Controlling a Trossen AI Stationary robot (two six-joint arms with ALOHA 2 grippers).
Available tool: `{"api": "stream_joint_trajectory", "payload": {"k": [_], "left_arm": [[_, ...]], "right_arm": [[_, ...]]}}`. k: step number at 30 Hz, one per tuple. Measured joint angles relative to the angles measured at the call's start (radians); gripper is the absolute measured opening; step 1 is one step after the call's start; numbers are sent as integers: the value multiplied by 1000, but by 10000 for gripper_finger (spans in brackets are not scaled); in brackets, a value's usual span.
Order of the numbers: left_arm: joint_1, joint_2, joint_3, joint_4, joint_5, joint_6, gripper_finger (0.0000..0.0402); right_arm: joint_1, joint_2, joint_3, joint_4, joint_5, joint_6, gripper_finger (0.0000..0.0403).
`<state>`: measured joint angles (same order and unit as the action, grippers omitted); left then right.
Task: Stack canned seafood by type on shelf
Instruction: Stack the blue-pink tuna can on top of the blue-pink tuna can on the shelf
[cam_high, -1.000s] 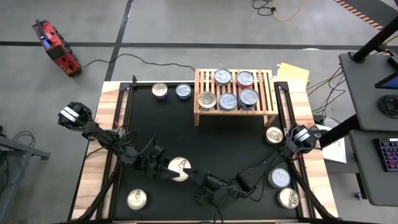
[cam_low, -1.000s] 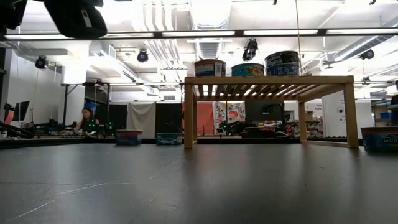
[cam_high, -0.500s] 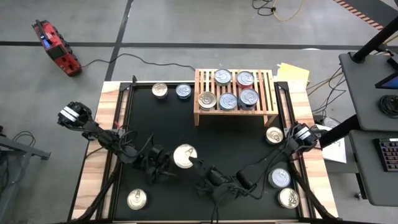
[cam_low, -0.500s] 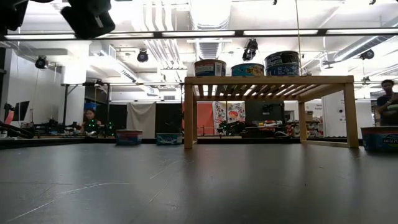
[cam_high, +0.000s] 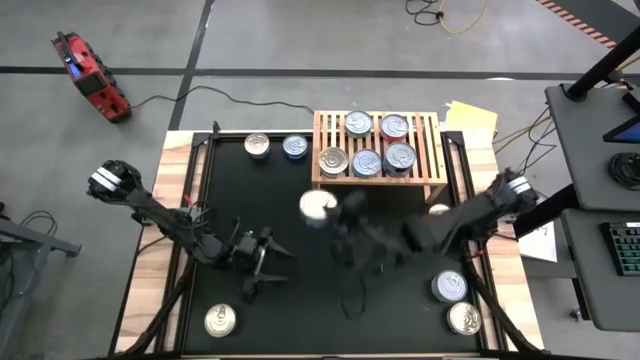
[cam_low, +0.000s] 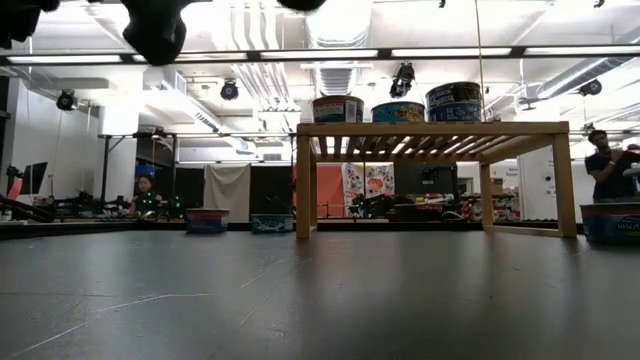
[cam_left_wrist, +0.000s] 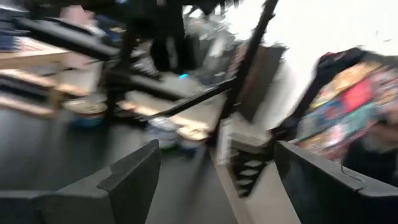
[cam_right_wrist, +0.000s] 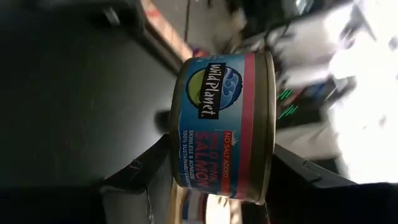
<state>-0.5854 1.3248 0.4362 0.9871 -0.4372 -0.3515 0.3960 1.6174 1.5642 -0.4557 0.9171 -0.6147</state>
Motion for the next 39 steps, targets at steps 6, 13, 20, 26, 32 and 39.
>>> {"api": "stream_joint_trajectory", "payload": {"k": [6,13,20,26,32,39], "left_arm": [[10,-164,23,-344,-179,69,282],[29,-343,124,-833,-409,188,276],[47,-393,188,-1081,-418,253,276],[47,-374,190,-1080,-418,236,276],[47,-362,195,-1077,-474,230,276],[47,-362,205,-1078,-481,237,276]], "right_arm": [[-150,-64,0,-173,-66,115,182],[-292,-63,-3,-175,-91,-34,182],[-392,-63,-6,-176,-197,-58,187],[-418,-46,-7,-179,-229,-63,185],[-416,-46,-7,-179,-230,-36,189],[-416,-46,-7,-203,-229,37,186]]}}
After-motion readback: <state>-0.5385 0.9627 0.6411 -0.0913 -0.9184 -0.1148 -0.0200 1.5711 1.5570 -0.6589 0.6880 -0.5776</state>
